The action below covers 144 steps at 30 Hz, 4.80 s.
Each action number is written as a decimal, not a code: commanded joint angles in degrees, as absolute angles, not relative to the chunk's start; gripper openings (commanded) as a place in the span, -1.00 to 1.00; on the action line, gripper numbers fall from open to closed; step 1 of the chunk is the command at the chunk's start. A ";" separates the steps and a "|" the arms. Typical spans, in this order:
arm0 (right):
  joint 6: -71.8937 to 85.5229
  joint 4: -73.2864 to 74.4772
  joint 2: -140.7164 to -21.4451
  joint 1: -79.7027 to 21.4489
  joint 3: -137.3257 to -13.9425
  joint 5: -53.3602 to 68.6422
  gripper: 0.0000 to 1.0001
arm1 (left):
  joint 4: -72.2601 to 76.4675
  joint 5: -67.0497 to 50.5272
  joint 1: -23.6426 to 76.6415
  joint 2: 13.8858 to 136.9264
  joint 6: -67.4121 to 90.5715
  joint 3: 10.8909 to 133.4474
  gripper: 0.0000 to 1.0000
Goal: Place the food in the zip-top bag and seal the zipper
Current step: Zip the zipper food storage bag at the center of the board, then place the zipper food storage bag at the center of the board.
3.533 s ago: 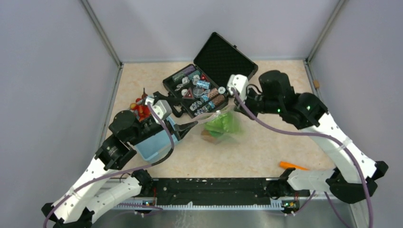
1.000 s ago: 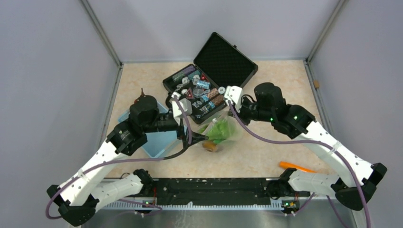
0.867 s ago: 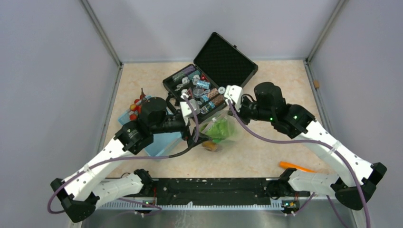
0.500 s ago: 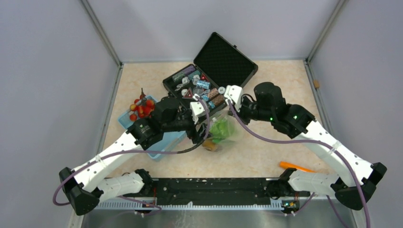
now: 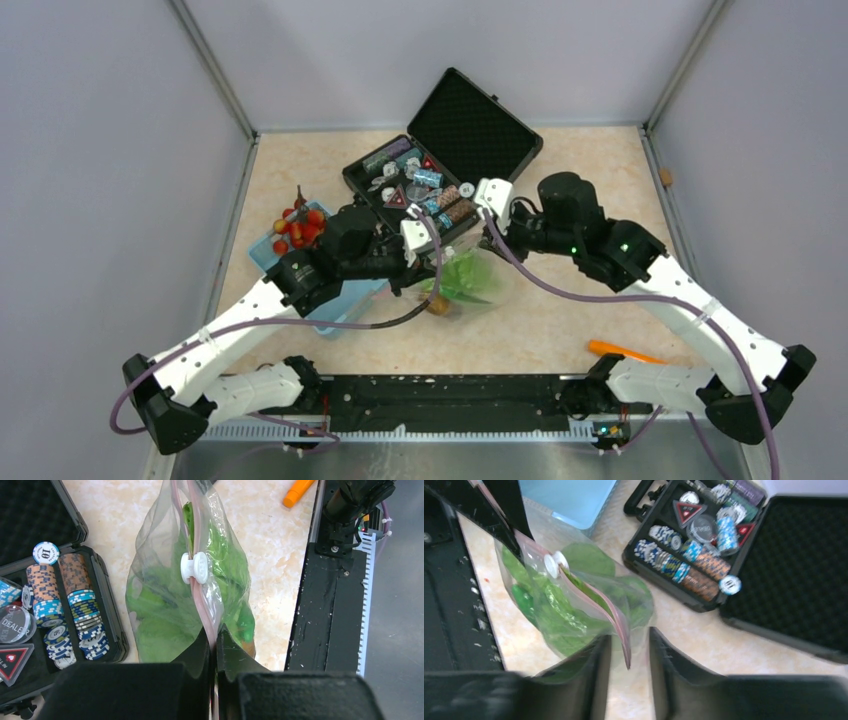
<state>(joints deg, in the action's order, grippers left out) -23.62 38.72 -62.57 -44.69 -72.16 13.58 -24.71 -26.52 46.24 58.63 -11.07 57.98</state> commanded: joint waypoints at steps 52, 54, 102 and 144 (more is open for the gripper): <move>-34.17 55.83 -66.46 -43.18 -83.85 22.60 -1.00 | -27.29 -14.55 44.04 56.63 -9.22 57.83 -1.00; -33.86 56.82 -65.56 -43.00 -84.31 20.49 -1.00 | -26.70 -14.37 43.17 56.34 -8.72 56.95 -1.00; -17.14 33.88 -51.50 -40.52 -66.56 5.15 -0.37 | -18.19 -14.00 38.76 61.81 -3.77 59.64 -1.00; 1.38 8.04 -57.38 -38.76 -49.33 14.32 -0.25 | -14.84 -11.82 17.91 80.13 4.74 62.24 -0.02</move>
<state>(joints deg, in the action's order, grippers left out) 0.03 10.96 -57.49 -39.46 -49.63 13.65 -16.05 -11.07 18.33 83.83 4.08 62.17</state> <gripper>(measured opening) 0.372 0.556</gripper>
